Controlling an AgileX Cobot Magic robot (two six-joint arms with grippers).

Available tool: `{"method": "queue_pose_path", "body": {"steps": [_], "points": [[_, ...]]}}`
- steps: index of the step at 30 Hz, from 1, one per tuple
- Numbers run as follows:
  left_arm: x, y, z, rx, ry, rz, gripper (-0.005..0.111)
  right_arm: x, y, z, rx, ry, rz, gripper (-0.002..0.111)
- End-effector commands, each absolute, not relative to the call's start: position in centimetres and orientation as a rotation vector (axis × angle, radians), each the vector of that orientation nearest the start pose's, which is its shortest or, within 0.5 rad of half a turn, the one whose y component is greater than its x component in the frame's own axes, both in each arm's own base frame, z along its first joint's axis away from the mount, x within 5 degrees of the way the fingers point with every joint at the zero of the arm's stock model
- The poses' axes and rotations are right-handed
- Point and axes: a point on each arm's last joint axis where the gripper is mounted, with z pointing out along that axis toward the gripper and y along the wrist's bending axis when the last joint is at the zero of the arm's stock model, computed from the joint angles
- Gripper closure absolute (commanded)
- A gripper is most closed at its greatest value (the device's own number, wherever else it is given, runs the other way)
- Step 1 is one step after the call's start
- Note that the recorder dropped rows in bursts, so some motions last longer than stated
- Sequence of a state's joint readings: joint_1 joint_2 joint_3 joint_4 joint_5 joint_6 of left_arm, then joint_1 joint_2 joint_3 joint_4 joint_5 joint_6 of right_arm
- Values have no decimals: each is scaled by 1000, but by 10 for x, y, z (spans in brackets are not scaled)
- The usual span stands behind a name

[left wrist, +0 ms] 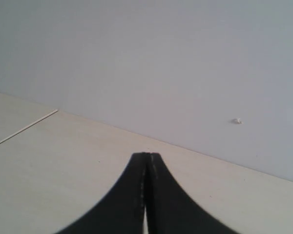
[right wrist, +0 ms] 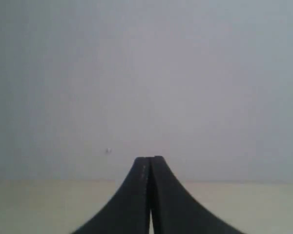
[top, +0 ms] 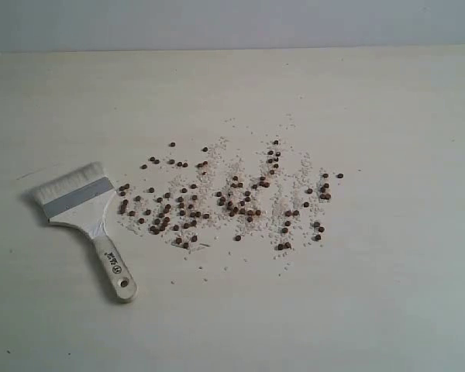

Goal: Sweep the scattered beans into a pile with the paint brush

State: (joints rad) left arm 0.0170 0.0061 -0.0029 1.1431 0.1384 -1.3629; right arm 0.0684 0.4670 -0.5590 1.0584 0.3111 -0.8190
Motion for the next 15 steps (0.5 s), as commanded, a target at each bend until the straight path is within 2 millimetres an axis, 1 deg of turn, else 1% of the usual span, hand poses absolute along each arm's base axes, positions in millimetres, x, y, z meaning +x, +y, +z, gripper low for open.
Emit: {"method": "queue_pose_path", "body": {"steps": [1,4,5,6,7,8,9,10,11,12,13,15], "points": [[56,13,208,-290,1518,-72,107,145,48,347,-402,1915,433,108],[56,13,208,-290,1518,-72,107,172,52,340,-467,2120,470,108],[56,13,208,-290,1518,-72,107,187,53,332,-506,2250,479,108],[56,13,208,-290,1518,-72,107,194,53,327,-515,2329,480,108],[56,13,208,-290,1518,-72,107,204,51,318,-518,2447,462,108],[56,13,208,-290,1518,-72,107,213,46,310,-500,2571,415,108],[56,13,208,-290,1518,-72,107,224,39,301,-434,2675,317,108],[56,13,208,-290,1518,-72,107,232,30,295,-312,2735,189,108],[56,13,208,-290,1518,-72,107,237,20,291,-239,2738,43,108],[56,13,208,-290,1518,-72,107,241,14,291,-168,2705,-34,108],[56,13,208,-290,1518,-72,107,245,11,293,-127,2652,-77,108],[56,13,208,-290,1518,-72,107,252,12,297,-95,2571,-80,108]]}}
